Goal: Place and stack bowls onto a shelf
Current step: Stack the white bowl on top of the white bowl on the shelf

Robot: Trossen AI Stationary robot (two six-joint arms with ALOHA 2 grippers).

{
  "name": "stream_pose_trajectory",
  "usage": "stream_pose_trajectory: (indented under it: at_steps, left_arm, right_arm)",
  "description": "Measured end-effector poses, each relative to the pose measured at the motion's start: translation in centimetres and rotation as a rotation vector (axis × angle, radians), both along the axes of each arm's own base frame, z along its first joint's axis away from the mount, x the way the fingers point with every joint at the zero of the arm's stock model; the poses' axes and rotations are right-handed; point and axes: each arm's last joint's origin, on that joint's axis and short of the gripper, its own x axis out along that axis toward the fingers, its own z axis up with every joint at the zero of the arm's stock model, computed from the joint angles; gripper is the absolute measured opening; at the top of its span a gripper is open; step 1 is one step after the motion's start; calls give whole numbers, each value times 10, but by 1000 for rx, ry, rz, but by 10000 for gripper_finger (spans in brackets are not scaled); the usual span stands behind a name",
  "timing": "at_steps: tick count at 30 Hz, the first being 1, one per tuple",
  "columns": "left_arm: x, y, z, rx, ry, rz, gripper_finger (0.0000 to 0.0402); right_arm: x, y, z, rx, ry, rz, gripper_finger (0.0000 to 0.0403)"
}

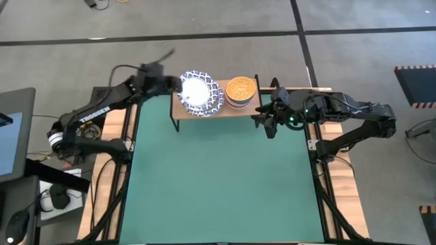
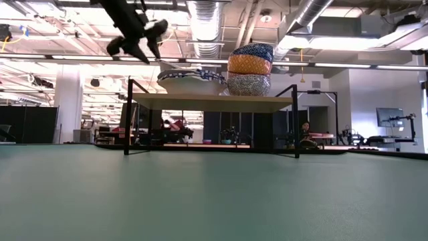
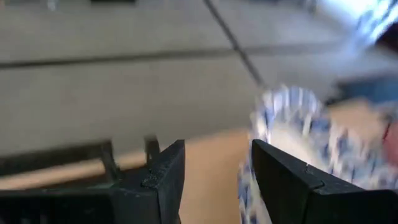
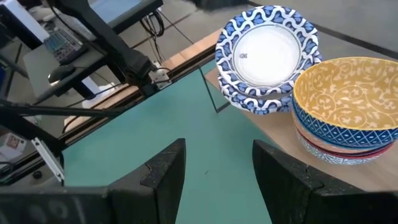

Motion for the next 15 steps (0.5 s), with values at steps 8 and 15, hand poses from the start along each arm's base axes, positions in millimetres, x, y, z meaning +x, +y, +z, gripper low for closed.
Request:
stream_pose_trajectory:
  at_steps: [8, 15]
  left_arm:
    - [25, 1, -36, -128, 174, -60, 168]
    - [24, -6, -5, -47, 149, -110, 168]
  right_arm:
    - [0, -2, 0, 1, 0, -9, 211]
    - [-1, -2, -1, 1, 16, -9, 211]
